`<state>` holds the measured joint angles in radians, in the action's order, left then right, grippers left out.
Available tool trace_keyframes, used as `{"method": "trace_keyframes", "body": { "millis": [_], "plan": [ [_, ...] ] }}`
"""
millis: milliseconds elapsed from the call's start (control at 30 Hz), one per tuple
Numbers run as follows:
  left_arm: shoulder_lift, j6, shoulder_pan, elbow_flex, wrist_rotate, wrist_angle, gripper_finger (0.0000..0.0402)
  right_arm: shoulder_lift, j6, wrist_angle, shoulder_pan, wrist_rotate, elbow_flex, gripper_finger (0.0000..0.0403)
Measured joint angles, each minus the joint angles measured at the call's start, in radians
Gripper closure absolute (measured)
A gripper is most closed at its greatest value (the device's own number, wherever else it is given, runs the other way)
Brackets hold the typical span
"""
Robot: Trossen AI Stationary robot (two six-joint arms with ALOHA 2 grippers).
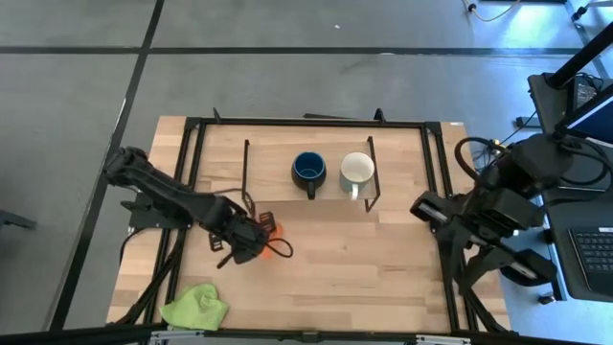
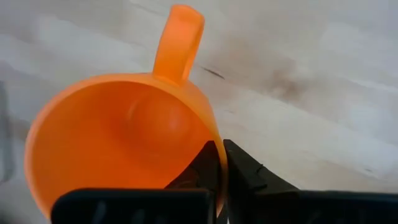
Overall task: Stack small to large cups/mugs on shelf
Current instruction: Put the orange mug on the shelf
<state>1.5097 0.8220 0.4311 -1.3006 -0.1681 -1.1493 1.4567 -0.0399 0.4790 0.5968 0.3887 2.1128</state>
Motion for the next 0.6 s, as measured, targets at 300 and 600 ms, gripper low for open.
{"method": "trace_keyframes", "body": {
  "millis": [300, 600],
  "plan": [
    [0.009, 0.045, -0.043, -0.408, -0.102, -0.279, 0.0400, 0.000, 0.055, 0.008, 0.000, 0.055, -0.004, 0.0312],
    [0.009, -0.035, -0.291, -0.436, -0.139, -0.381, 0.0401, 0.005, 0.073, -0.011, 0.000, 0.058, -0.010, 0.0312]
  ]
}}
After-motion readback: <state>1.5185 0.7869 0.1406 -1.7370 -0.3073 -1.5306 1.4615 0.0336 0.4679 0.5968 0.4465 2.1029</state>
